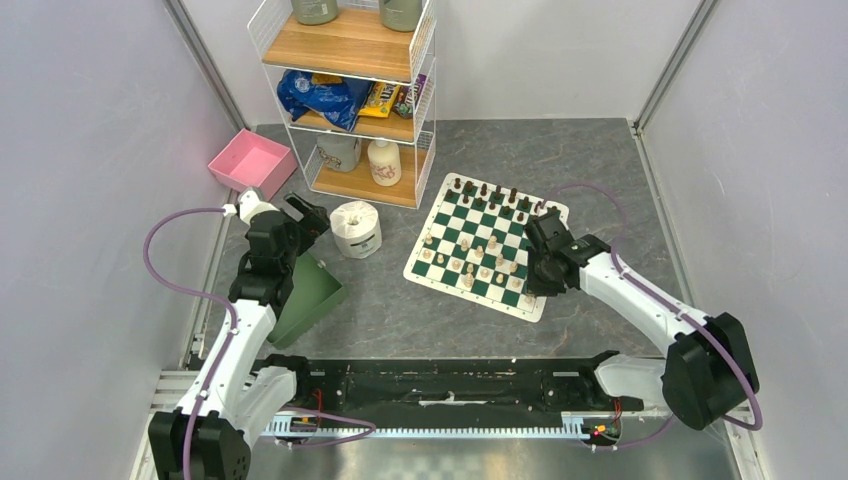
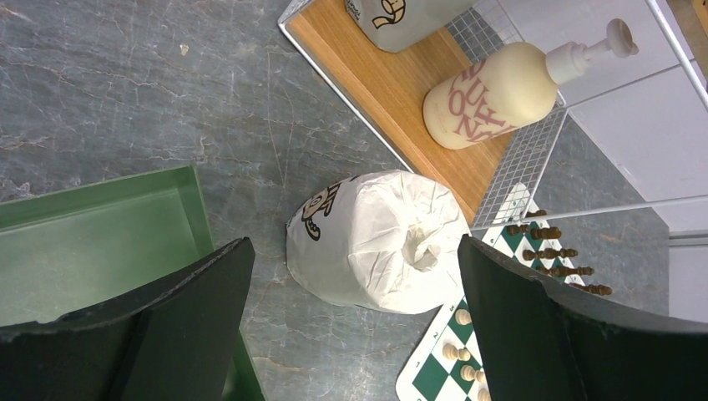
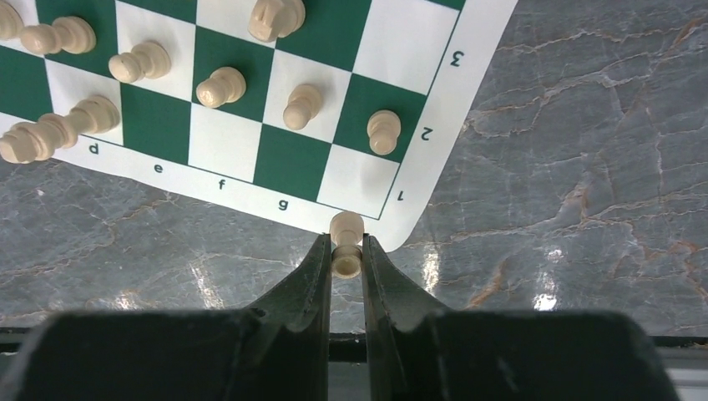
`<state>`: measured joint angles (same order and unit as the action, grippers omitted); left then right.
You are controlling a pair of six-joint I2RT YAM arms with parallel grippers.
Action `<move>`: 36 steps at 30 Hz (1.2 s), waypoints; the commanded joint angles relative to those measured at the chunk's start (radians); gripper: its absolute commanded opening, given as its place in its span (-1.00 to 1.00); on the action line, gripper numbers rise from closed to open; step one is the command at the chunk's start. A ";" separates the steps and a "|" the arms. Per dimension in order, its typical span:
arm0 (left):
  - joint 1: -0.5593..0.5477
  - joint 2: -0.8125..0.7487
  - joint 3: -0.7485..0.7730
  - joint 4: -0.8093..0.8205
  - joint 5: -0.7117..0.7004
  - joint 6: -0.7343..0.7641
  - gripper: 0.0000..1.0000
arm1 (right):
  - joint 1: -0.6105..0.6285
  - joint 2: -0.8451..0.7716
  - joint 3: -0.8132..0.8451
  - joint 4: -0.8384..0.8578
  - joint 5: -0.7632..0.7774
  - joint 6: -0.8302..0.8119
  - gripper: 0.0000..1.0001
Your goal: Set up the chess pieces on the board
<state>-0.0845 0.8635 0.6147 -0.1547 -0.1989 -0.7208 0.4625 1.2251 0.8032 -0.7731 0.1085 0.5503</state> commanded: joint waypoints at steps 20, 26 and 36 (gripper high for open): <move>0.006 -0.006 0.009 0.033 0.000 -0.022 0.99 | 0.053 0.115 -0.045 0.126 0.089 0.066 -0.55; 0.006 -0.007 0.005 0.030 -0.001 -0.022 0.99 | 0.053 0.116 -0.048 0.121 0.092 0.065 -0.54; 0.006 -0.006 0.000 0.032 0.000 -0.023 0.99 | 0.054 0.130 -0.050 0.117 0.098 0.063 -0.53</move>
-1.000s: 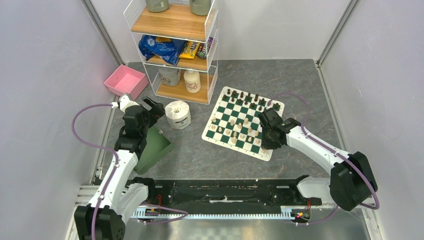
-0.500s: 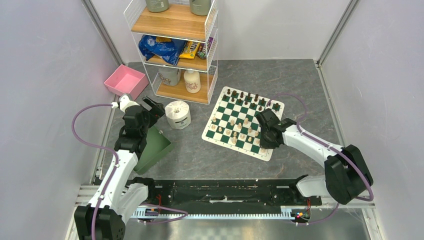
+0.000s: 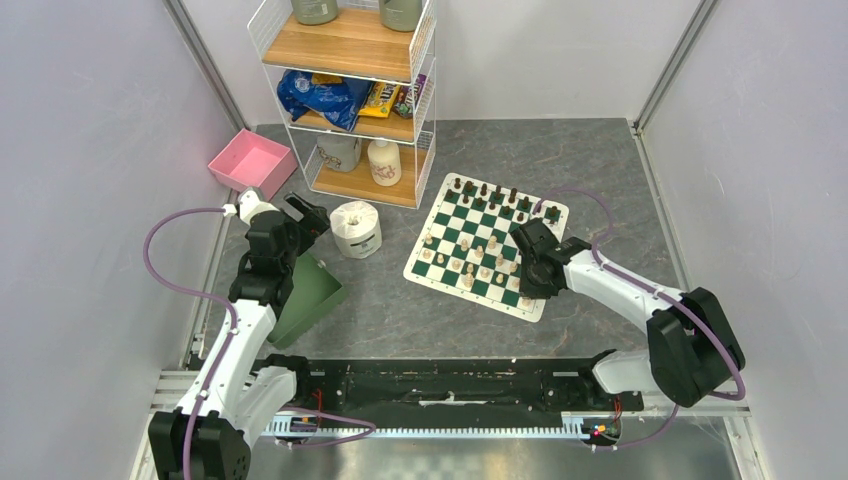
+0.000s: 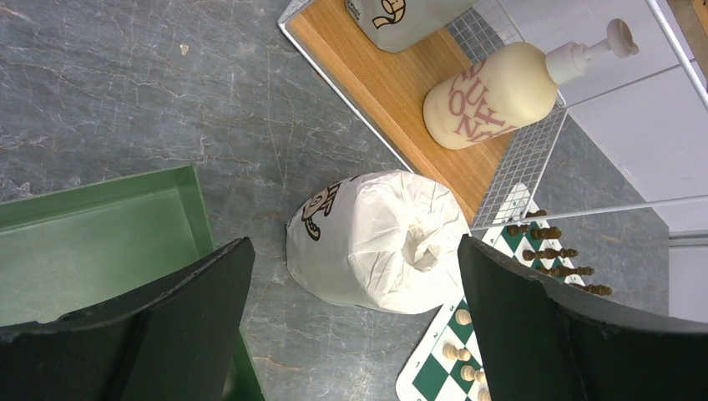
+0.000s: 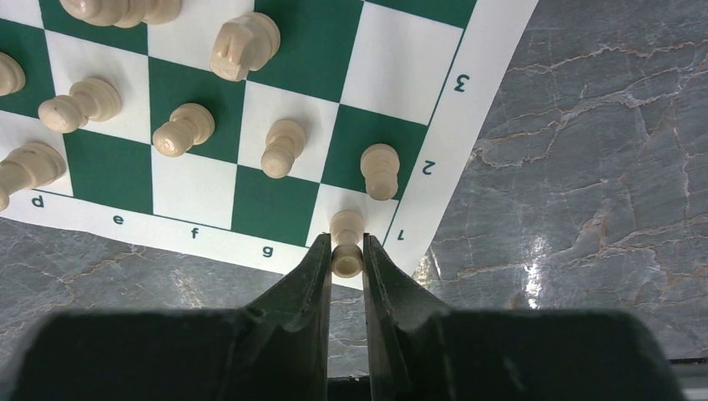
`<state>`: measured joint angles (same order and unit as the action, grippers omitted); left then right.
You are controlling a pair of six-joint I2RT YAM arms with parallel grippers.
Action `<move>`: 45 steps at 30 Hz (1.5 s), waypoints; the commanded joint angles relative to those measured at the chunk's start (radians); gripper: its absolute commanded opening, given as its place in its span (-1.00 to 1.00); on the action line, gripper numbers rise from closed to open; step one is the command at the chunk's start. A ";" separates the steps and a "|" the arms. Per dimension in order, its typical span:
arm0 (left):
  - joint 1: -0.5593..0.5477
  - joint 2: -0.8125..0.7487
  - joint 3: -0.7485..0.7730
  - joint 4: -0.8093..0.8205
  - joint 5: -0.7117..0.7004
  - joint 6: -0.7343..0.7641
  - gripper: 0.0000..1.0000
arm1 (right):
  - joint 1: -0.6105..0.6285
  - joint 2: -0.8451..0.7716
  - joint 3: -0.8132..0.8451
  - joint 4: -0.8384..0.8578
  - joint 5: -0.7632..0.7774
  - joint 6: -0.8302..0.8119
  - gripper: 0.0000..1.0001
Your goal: Set up the chess pieces on the board
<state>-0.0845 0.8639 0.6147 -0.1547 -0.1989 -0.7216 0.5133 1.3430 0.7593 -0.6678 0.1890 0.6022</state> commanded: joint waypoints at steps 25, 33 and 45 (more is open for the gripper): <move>0.008 -0.013 -0.002 0.026 -0.007 -0.018 0.99 | -0.002 -0.099 0.132 -0.041 0.098 -0.030 -0.08; 0.008 -0.023 0.000 0.011 -0.022 -0.013 0.99 | -0.017 0.018 0.227 -0.012 0.079 -0.039 -0.01; 0.012 -0.017 0.009 -0.001 -0.037 -0.007 0.99 | -0.028 0.170 0.287 0.036 0.050 -0.047 0.01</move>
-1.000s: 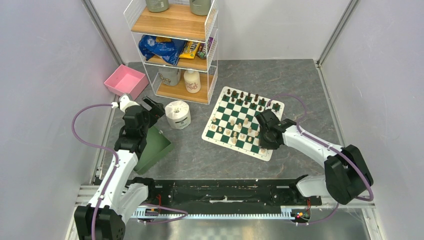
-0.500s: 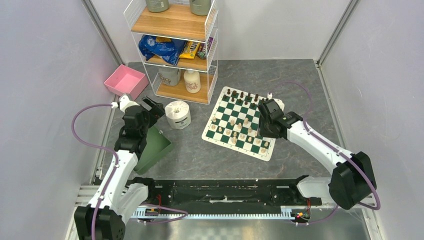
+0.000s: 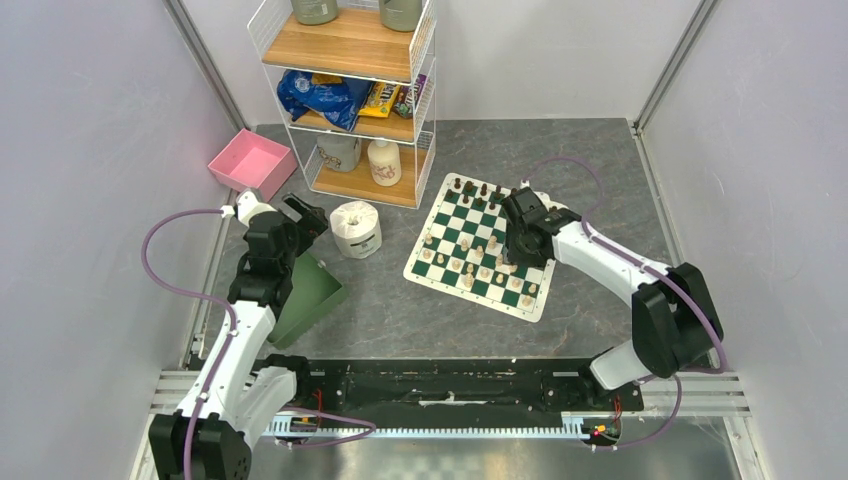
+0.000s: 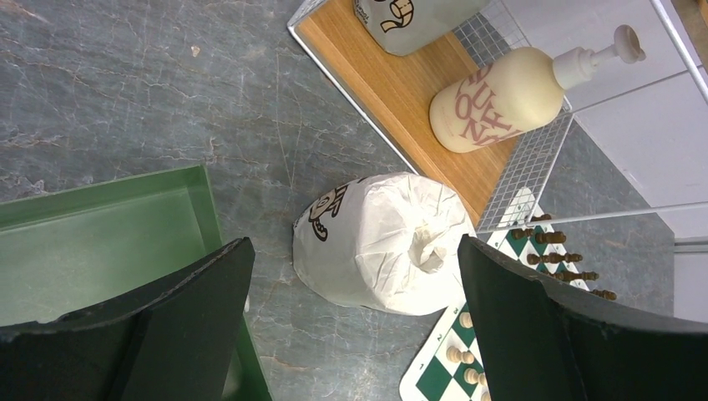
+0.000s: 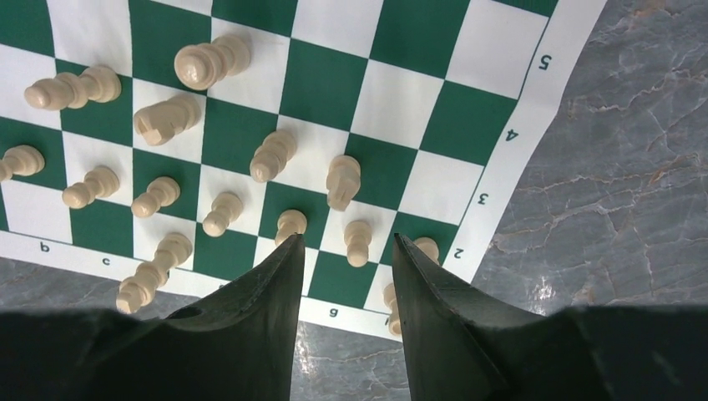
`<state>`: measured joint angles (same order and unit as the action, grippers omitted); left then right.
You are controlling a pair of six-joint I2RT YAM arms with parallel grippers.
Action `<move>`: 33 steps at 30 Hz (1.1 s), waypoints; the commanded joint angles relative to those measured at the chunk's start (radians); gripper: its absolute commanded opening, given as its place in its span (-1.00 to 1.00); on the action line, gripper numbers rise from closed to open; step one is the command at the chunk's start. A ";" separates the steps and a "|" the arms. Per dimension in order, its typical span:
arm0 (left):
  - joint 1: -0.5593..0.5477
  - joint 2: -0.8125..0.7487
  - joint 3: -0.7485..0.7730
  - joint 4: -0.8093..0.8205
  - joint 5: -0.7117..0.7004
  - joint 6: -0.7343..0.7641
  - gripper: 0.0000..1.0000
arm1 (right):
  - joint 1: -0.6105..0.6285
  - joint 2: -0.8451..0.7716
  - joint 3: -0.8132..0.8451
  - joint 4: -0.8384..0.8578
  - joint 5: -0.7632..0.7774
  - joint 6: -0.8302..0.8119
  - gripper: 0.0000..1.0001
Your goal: Set up the chess pieces on the board
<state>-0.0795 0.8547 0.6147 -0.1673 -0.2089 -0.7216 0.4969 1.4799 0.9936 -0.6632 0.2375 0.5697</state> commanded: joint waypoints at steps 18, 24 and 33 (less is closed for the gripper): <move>0.008 -0.002 0.013 0.023 -0.020 -0.003 0.99 | -0.032 0.136 0.073 0.066 -0.027 -0.021 -0.14; 0.008 -0.005 0.010 0.022 -0.019 -0.002 0.99 | -0.032 0.151 0.073 0.074 -0.020 -0.025 -0.22; 0.010 -0.008 0.004 0.020 -0.018 -0.002 0.99 | -0.032 0.155 0.074 0.073 -0.009 -0.035 -0.35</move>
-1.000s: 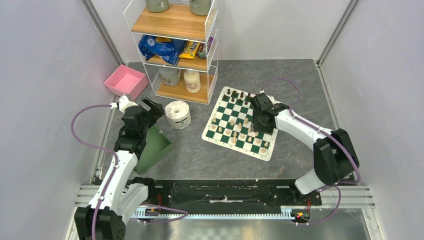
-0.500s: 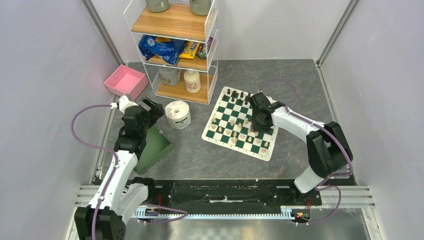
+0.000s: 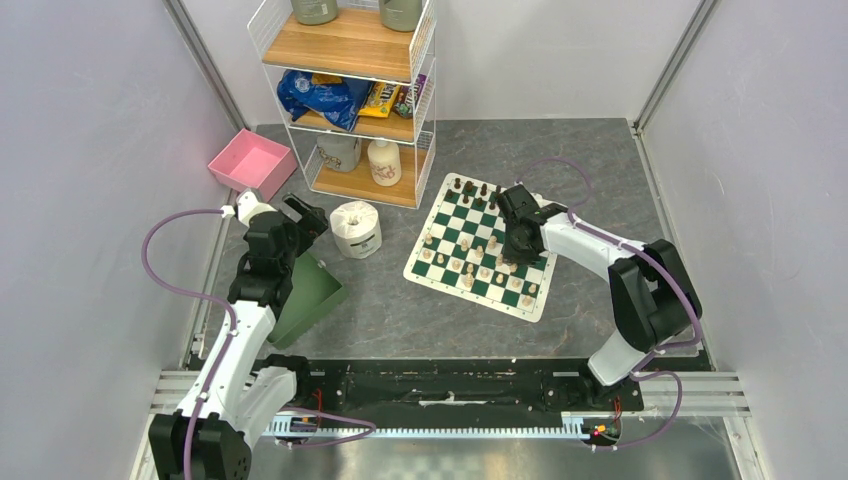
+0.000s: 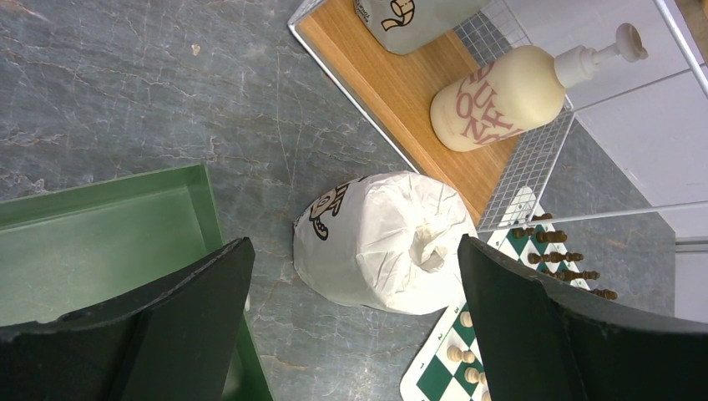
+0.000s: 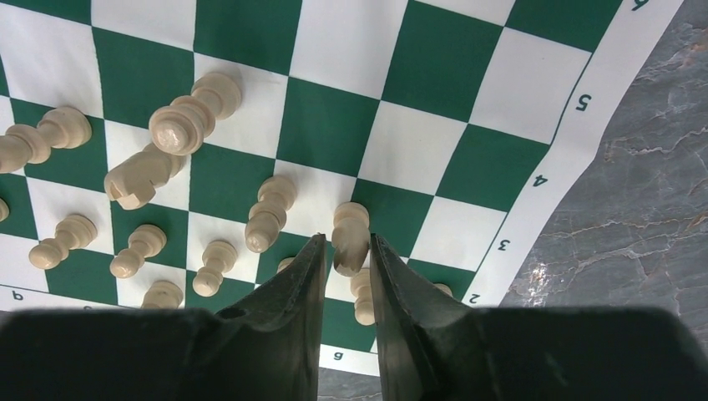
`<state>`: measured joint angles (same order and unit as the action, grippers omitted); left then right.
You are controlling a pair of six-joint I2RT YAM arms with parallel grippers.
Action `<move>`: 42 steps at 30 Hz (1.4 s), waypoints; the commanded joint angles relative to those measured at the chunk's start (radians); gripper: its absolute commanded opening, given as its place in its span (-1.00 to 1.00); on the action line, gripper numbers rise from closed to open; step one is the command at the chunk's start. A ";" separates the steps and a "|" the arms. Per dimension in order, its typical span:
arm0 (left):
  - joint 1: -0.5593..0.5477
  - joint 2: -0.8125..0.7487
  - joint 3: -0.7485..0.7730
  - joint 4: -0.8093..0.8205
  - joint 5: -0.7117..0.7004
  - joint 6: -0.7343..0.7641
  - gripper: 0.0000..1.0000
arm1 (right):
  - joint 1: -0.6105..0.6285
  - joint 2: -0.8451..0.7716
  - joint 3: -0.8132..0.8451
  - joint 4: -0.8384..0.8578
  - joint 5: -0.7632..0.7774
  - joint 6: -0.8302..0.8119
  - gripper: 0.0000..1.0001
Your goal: Set up the chess pieces on the board
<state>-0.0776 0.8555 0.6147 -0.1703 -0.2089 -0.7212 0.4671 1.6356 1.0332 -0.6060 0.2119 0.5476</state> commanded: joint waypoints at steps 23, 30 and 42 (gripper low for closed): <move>0.010 -0.013 0.001 0.022 -0.008 -0.007 0.99 | -0.001 -0.264 -0.007 -0.062 -0.027 -0.038 -0.61; 0.010 -0.015 -0.001 0.024 -0.006 -0.010 0.99 | 0.027 -0.350 -0.099 -0.084 -0.092 0.004 -0.63; 0.010 -0.008 -0.006 0.035 0.005 -0.020 0.99 | 0.096 -0.343 -0.179 -0.086 -0.059 0.047 -0.64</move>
<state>-0.0734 0.8551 0.6147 -0.1696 -0.2066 -0.7216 0.5537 1.2987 0.8654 -0.6952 0.1299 0.5732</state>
